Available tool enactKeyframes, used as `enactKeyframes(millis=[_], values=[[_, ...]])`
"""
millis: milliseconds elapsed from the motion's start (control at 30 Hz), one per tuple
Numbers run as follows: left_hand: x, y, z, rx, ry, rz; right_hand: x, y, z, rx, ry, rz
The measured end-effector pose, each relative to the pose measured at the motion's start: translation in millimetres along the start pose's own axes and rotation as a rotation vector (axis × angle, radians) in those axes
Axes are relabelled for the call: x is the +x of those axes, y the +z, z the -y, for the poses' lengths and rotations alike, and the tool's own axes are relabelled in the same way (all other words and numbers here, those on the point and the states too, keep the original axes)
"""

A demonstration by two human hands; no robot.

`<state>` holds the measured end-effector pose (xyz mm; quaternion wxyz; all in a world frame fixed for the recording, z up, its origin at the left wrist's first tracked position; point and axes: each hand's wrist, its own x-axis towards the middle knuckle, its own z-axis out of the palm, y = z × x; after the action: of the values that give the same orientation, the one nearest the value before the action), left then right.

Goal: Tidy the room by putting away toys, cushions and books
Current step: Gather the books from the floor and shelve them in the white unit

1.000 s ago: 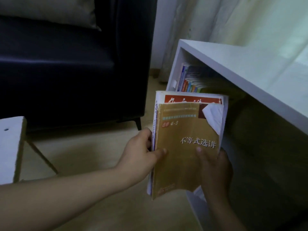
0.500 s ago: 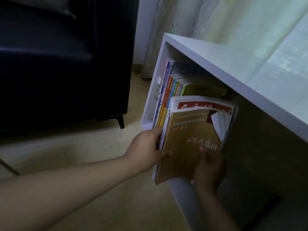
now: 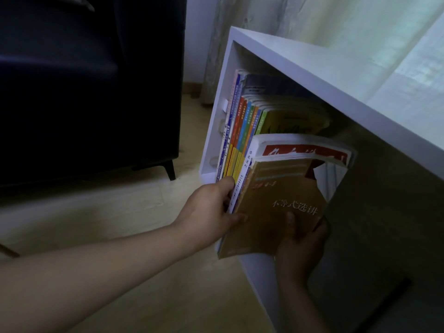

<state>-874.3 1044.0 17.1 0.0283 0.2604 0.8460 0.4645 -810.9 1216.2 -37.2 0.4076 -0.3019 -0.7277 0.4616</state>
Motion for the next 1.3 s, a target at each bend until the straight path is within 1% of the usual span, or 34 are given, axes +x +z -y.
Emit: enactKeyframes(millis=[133,200,300,500,600,700,767,900,1233,1300], values=[[2,2,0,0.008,0.005,-0.021,-6,-5,-15,-0.049,-0.018,0.1],[3,3,0,0.004,0.001,-0.025,-10,-9,-22,-0.065,-0.013,0.121],[2,5,1,-0.015,-0.018,-0.033,-12,-11,-28,-0.088,-0.048,0.108],[3,3,-3,-0.023,-0.041,-0.036,-11,-5,-24,-0.111,-0.06,0.072],[5,11,-4,-0.039,-0.064,-0.076,-1,3,-20,-0.09,-0.053,0.051],[15,21,-7,-0.073,-0.073,-0.116,15,12,-18,-0.103,-0.075,-0.007],[24,25,-11,-0.084,-0.076,-0.131,22,18,-19,-0.093,-0.067,-0.005],[39,28,-16,-0.066,-0.088,-0.185,36,27,-27,-0.117,-0.132,0.037],[51,40,-12,0.06,-0.02,-0.276,63,49,-36,-0.119,-0.111,-0.026],[54,39,-12,0.051,-0.019,-0.287,70,57,-38,-0.142,-0.115,-0.01]])
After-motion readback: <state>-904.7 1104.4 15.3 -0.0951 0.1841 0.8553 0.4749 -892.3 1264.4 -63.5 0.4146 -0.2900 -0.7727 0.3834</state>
